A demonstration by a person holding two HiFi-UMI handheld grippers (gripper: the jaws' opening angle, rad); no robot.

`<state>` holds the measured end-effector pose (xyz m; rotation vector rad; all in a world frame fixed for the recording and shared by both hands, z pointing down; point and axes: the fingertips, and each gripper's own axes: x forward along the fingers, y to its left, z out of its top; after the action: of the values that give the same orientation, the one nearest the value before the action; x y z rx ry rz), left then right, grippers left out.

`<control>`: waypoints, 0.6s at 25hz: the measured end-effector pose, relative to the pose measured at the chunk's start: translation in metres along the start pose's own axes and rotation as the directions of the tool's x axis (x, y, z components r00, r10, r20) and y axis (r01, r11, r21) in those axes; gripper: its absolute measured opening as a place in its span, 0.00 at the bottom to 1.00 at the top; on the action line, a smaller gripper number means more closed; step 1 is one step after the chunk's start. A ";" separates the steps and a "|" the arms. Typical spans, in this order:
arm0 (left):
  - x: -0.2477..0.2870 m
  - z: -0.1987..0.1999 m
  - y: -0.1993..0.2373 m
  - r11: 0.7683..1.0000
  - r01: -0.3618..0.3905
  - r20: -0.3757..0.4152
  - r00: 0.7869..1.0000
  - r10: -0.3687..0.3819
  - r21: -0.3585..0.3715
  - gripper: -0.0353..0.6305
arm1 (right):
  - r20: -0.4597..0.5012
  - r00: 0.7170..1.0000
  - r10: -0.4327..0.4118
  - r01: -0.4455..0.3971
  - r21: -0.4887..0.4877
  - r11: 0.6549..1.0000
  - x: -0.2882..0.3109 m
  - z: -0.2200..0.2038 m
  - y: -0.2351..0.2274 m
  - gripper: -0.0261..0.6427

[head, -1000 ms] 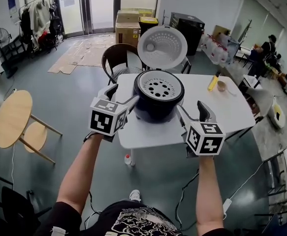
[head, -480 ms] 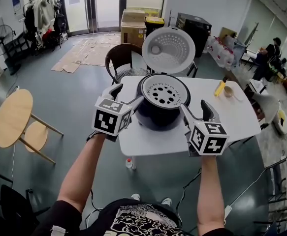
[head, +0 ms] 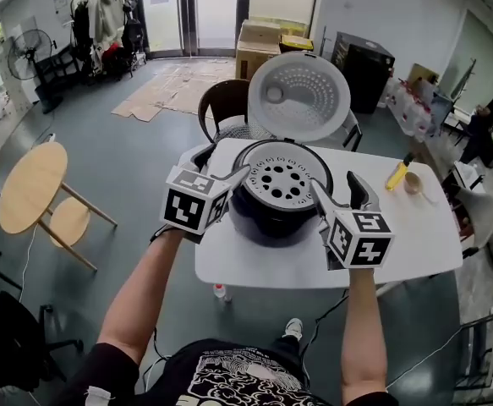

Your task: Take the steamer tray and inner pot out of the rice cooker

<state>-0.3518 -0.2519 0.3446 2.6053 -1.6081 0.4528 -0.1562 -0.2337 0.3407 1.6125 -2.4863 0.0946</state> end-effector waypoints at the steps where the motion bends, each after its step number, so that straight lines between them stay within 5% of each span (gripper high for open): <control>1: 0.016 0.007 -0.009 1.000 -0.010 -0.007 1.000 0.010 0.001 0.58 | -0.002 1.000 0.016 -0.016 0.000 1.000 0.007 0.002 -0.019 0.56; 9: 0.135 0.087 -0.079 0.989 -0.150 -0.060 0.987 0.148 -0.019 0.58 | -0.042 0.977 0.209 -0.210 -0.036 0.977 0.064 0.036 -0.174 0.56; 15: 0.156 0.084 -0.078 0.965 -0.256 -0.092 0.964 0.250 -0.056 0.58 | -0.104 0.915 0.391 -0.400 -0.086 0.913 0.101 0.034 -0.179 0.57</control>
<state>-0.1993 -0.3678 0.3156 2.3086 -1.9008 0.5035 -0.0371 -0.4030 0.3179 1.0215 -2.6628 0.0803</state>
